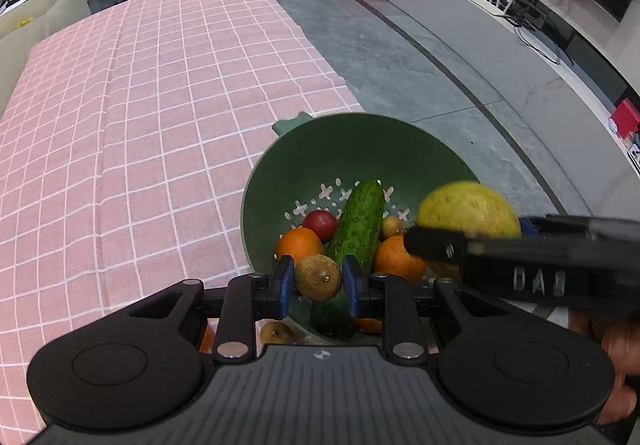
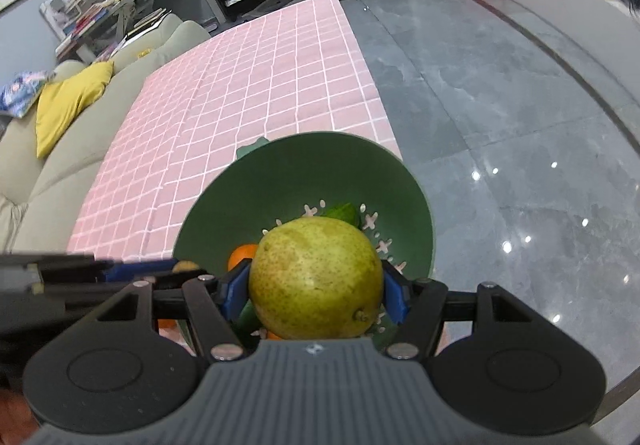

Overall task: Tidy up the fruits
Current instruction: 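Carry the pear and kiwi over the colander with both tools, then open both tools to drop the pear and kiwi into the colander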

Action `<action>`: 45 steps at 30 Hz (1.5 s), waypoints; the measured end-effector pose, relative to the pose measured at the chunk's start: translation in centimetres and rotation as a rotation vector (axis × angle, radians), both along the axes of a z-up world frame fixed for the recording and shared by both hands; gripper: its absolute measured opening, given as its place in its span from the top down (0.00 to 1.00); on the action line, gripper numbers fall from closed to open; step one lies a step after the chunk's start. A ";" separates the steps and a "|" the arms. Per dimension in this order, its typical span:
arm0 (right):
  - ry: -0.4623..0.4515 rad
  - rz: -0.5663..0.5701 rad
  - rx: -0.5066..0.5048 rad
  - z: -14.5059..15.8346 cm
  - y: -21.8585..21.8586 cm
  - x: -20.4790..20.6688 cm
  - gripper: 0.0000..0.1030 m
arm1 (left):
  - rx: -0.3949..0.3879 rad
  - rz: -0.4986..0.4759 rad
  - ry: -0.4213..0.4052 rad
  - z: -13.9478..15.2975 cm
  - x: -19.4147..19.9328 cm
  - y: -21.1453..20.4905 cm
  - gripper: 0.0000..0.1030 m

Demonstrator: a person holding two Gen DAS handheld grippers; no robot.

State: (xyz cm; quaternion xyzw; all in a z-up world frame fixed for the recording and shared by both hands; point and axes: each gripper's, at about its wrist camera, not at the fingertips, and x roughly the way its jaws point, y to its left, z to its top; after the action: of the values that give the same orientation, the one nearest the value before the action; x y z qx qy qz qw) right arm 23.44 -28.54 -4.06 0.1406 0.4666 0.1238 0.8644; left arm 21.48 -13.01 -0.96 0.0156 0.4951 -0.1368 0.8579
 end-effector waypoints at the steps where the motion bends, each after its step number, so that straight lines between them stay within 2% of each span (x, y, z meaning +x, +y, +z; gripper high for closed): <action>1: 0.005 -0.006 0.011 -0.2 -0.1 0.2 0.39 | 0.004 -0.009 0.001 -0.1 -0.2 0.0 0.72; 10: 0.071 -0.082 0.157 -2.0 -0.5 2.0 0.39 | 0.005 -0.143 -0.031 -0.7 -1.7 -1.7 0.72; 16: 0.047 -0.048 0.188 -1.9 1.1 2.2 0.39 | 0.017 -0.177 -0.014 -1.6 -1.9 -3.1 0.72; 19: 0.046 -0.042 0.217 -2.2 1.4 2.4 0.39 | 0.015 -0.176 -0.014 -2.0 -2.0 -3.3 0.71; 25: 0.095 -0.042 0.177 -3.2 2.0 3.3 0.38 | 0.023 -0.172 -0.012 -2.0 -1.8 -3.0 0.66; 31: 0.028 -0.071 0.160 -2.1 1.2 3.2 0.32 | 0.013 -0.162 -0.005 -1.9 -1.7 -3.0 0.62; 33: 0.012 -0.098 0.153 -1.7 0.7 3.1 0.31 | 0.019 -0.157 -0.016 -1.7 -1.9 -3.0 0.52; 35: -0.004 -0.121 0.165 -1.4 -0.3 3.0 0.31 | 0.025 -0.155 -0.031 -1.4 -2.2 -3.1 0.48; 39: -0.046 -0.163 0.189 -0.1 -2.0 2.8 0.31 | 0.008 -0.135 -0.047 -0.4 -2.6 -2.3 0.48; 45: -0.080 -0.200 0.209 1.5 -3.5 2.1 0.31 | -0.042 -0.056 -0.058 1.6 -3.6 0.1 0.48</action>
State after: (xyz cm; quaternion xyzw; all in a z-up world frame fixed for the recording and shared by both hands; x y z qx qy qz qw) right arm 25.57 -32.03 -2.53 0.2707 0.4002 0.0904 0.8709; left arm 17.90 -12.96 0.65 0.0152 0.4663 -0.1707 0.8679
